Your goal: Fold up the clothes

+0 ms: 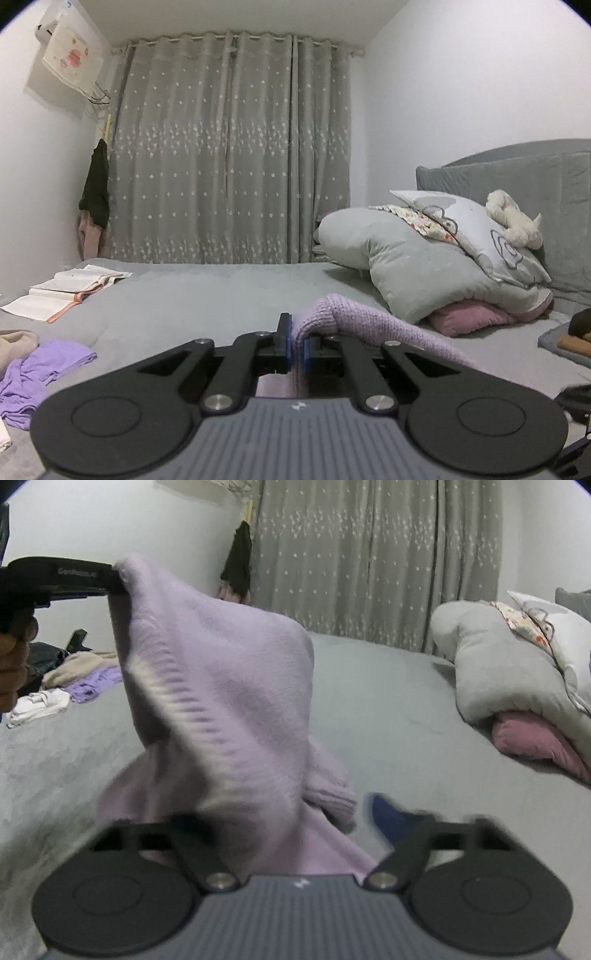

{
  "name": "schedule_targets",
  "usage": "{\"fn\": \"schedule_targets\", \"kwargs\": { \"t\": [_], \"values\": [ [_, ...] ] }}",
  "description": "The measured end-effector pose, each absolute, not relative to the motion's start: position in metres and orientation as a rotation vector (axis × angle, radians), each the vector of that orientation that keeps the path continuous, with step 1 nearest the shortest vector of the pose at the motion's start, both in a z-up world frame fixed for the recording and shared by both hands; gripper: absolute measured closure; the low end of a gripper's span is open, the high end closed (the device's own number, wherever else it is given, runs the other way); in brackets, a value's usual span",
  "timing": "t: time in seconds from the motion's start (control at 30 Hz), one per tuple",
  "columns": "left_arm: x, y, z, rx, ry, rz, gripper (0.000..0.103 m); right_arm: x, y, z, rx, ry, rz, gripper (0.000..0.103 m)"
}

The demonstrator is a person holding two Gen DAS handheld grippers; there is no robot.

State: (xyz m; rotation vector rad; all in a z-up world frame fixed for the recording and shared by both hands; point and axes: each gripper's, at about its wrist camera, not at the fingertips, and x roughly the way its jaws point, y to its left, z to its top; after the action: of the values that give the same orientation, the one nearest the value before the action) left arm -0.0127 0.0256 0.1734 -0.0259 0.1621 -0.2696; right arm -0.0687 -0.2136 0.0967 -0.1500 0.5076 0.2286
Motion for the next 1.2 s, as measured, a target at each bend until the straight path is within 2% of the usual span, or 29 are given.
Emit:
{"fn": "schedule_targets", "kwargs": {
  "t": [0.17,0.27,0.6,0.8,1.1,1.2],
  "values": [
    [-0.018,0.035,0.18,-0.051,0.14,-0.242,0.1,-0.073,-0.209,0.109,-0.224,0.381,0.165,0.087],
    [-0.023,0.038,0.184,-0.057,0.126,-0.235,0.1,-0.079,-0.207,0.119,-0.285,0.292,0.118,0.089],
    [-0.057,0.041,0.217,-0.055,0.079,-0.201,0.1,-0.108,-0.188,0.153,-0.493,0.006,-0.01,0.089],
    [-0.088,0.055,0.242,-0.162,0.064,-0.223,0.1,-0.132,-0.179,0.182,-0.552,-0.172,-0.054,0.088],
    [-0.14,0.08,0.278,-0.321,0.005,-0.314,0.1,-0.177,-0.168,0.216,-0.603,-0.374,-0.112,0.087],
    [-0.156,0.078,0.289,-0.279,-0.017,-0.325,0.1,-0.187,-0.17,0.224,-0.586,-0.395,-0.121,0.087]
  ]
}}
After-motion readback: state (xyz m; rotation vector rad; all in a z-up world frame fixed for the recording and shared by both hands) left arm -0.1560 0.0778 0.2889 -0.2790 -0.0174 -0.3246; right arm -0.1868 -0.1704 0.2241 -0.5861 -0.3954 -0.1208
